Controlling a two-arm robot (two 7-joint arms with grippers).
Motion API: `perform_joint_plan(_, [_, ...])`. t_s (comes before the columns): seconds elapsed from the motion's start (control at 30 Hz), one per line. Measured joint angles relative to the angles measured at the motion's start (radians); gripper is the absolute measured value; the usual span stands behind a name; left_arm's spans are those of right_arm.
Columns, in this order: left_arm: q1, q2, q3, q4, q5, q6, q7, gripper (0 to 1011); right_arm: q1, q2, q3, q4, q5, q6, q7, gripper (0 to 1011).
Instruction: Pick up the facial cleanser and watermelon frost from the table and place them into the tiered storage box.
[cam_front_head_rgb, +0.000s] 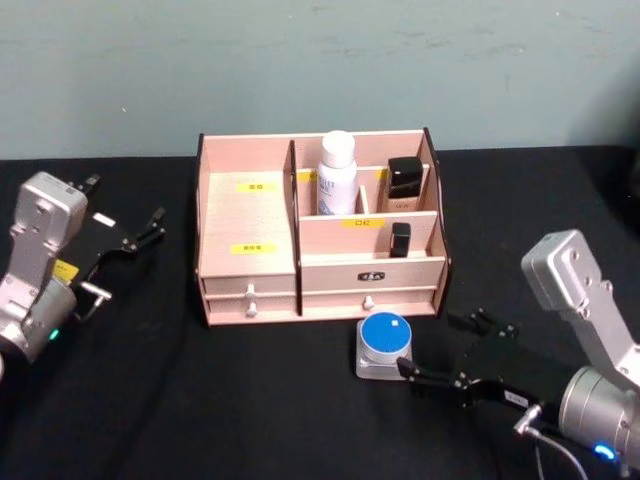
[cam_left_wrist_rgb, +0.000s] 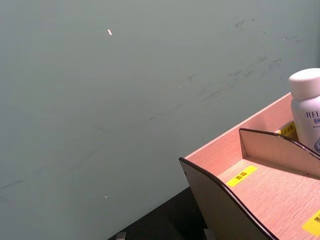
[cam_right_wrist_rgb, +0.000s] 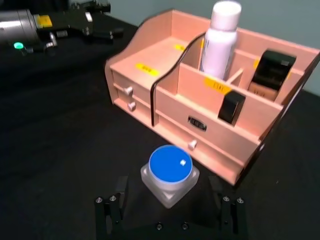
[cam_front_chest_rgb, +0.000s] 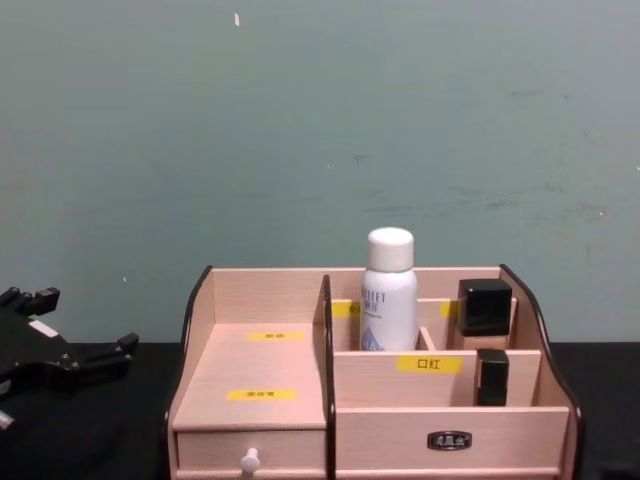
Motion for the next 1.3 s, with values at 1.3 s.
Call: perform_joint_plan(1.3, [0.0,0.0,0.0,0.0,0.0,0.0,0.0,1001,0.137,-0.122,-0.099,0.178,-0.117,0.002,0.048,1000])
